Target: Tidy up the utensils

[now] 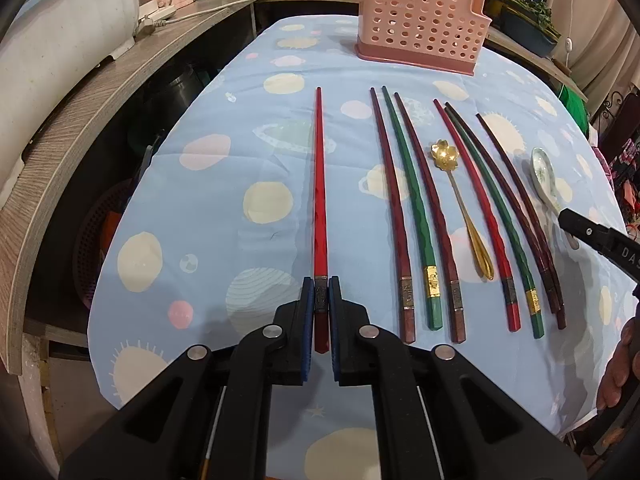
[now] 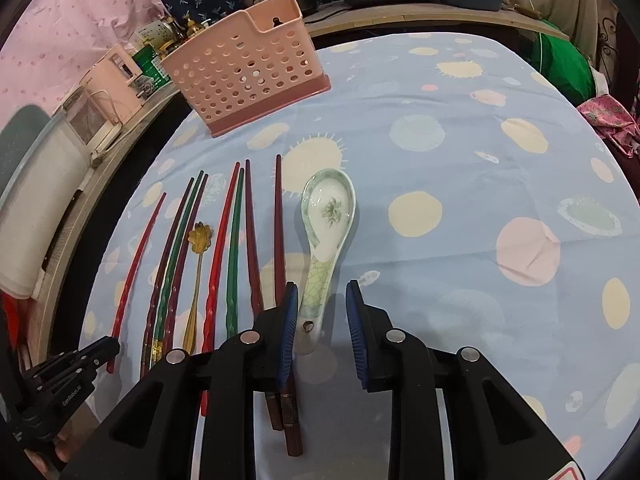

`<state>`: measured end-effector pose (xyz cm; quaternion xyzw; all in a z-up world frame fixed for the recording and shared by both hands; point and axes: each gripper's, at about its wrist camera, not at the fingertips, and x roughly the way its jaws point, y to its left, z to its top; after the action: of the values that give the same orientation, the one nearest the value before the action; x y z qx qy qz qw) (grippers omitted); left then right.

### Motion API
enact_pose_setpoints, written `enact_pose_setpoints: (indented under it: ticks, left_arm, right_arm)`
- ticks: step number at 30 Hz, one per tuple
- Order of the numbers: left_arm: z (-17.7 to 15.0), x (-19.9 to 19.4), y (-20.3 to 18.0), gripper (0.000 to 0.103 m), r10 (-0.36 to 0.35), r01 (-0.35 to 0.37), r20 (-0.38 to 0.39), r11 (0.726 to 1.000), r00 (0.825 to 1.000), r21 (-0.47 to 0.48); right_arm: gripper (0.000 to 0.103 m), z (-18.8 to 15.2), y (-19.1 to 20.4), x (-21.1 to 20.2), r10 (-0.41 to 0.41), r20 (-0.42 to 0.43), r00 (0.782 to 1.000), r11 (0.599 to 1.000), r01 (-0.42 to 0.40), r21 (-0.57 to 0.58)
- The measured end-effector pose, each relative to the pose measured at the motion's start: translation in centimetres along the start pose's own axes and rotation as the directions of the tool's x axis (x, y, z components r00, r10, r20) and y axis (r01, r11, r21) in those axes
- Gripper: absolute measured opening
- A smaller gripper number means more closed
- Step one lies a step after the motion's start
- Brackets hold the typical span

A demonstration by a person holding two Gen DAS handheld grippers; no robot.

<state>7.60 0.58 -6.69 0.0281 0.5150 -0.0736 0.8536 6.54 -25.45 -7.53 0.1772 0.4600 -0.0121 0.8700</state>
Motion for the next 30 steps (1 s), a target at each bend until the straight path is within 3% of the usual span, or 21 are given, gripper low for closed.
enact_pose_setpoints:
  ticks: [8, 14, 21, 25, 30]
  left_arm:
    - [-0.2, 0.5, 0.1, 0.007, -0.001, 0.001, -0.014, 1.0, 1.0, -0.006]
    - [-0.2, 0.3, 0.1, 0.007, -0.001, 0.001, -0.008, 1.0, 1.0, -0.002]
    - [-0.2, 0.4, -0.1, 0.007, -0.002, 0.002, -0.01, 1.0, 1.0, 0.001]
    - [-0.1, 0.4, -0.1, 0.007, 0.001, -0.001, -0.01, 1.0, 1.0, 0.0]
    - [-0.2, 0.5, -0.1, 0.007, 0.002, -0.002, -0.014, 1.0, 1.0, -0.001]
  right_arm:
    - [0.014, -0.6, 0.1, 0.6, -0.025, -0.006, 1.0, 0.999, 0.025, -0.024]
    - [0.023, -0.2, 0.0, -1.0, 0.013, 0.024, 1.0, 1.0, -0.013, -0.003]
    - [0.024, 0.6, -1.0, -1.1, 0.019, 0.028, 0.999, 0.999, -0.02, 0.025]
    - [0.014, 0.3, -1.4, -0.4, 0.023, 0.013, 1.0, 0.999, -0.023, 0.031]
    - [0.012, -0.1, -1.4, 0.1, 0.034, 0.004, 0.999, 0.999, -0.034, 0.032]
